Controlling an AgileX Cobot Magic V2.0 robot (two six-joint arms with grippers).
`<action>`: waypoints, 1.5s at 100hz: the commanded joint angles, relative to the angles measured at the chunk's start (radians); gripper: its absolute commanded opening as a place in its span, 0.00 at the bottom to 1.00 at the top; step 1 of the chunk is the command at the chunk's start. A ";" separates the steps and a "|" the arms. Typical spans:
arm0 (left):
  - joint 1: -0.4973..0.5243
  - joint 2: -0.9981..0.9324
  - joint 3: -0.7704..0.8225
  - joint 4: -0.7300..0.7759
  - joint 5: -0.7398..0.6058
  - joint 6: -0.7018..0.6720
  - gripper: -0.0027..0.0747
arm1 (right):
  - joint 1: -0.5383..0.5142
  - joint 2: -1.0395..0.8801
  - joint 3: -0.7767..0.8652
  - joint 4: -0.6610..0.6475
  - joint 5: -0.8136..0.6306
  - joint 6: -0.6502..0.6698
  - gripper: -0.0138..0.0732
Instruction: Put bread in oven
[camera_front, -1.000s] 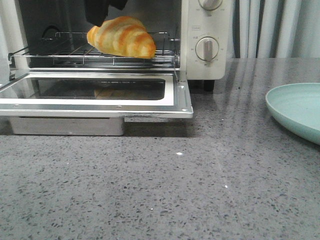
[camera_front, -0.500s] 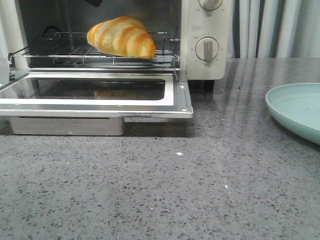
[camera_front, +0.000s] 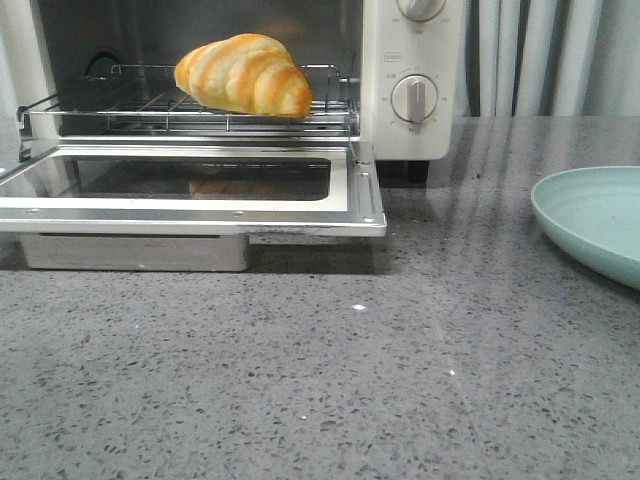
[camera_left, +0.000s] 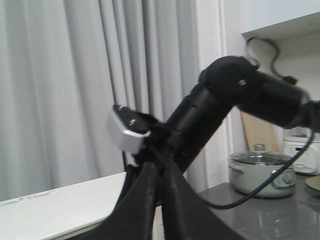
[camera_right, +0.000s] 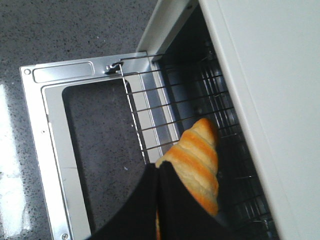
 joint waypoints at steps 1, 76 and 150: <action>-0.006 -0.010 -0.033 -0.008 -0.070 0.043 0.01 | 0.013 -0.096 -0.033 -0.104 -0.033 0.062 0.08; -0.004 -0.153 -0.023 0.122 -0.477 0.156 0.01 | 0.021 -0.398 -0.027 -0.398 0.011 0.149 0.09; -0.004 -0.153 0.066 0.074 -0.475 0.166 0.01 | 0.021 -1.032 0.665 -0.581 -0.050 0.346 0.09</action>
